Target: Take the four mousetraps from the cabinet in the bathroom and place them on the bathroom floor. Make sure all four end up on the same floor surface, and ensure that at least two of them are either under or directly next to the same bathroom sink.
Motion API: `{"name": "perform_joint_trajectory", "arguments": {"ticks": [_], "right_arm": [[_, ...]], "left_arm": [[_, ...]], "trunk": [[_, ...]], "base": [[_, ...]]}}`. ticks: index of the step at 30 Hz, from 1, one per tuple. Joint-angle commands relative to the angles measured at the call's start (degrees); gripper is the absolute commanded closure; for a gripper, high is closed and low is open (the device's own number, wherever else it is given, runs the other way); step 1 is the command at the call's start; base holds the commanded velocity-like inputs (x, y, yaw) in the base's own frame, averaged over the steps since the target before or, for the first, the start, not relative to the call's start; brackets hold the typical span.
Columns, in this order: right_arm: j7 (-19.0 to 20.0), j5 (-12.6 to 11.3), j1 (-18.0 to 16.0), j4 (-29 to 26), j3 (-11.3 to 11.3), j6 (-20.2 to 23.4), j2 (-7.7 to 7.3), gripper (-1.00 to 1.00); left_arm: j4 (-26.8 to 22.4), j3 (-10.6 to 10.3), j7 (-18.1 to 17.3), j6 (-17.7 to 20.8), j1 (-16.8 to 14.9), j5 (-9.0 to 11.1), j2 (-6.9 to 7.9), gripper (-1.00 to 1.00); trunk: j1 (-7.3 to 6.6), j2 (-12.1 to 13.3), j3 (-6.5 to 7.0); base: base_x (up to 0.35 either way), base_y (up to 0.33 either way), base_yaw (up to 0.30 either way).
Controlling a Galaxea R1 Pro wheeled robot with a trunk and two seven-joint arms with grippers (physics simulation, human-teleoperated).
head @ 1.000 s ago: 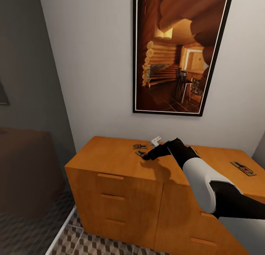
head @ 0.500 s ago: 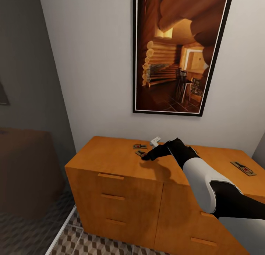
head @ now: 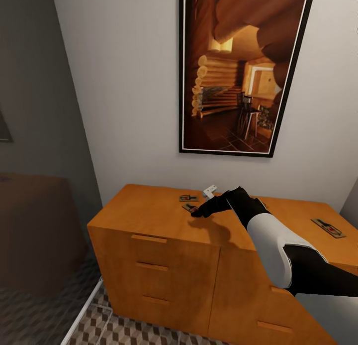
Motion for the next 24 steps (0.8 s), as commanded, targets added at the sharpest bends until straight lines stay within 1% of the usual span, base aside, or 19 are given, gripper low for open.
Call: {"name": "perform_joint_trajectory", "arguments": {"ticks": [1,8,24], "right_arm": [[0.31,0.33,-0.02,-0.11,-0.48,0.44,0.06,-1.00],[0.32,0.33,-0.02,-0.11,-0.48,0.44,0.05,-1.00],[0.25,0.33,-0.02,-0.11,-0.48,0.44,0.08,-1.00]], "left_arm": [[0.02,0.05,0.09,-0.18,-0.03,-0.02,-0.01,-1.00],[0.01,0.05,0.09,-0.19,-0.03,-0.03,-0.01,-1.00],[0.00,0.05,0.09,-0.16,-0.03,-0.05,-0.01,-1.00]], "trunk": [[0.00,-0.03,-0.06],[0.00,-0.03,-0.06],[0.00,-0.03,-0.06]], "base": [[0.000,-0.056,0.000],[0.000,-0.045,0.000],[0.003,-0.003,0.000]]}}
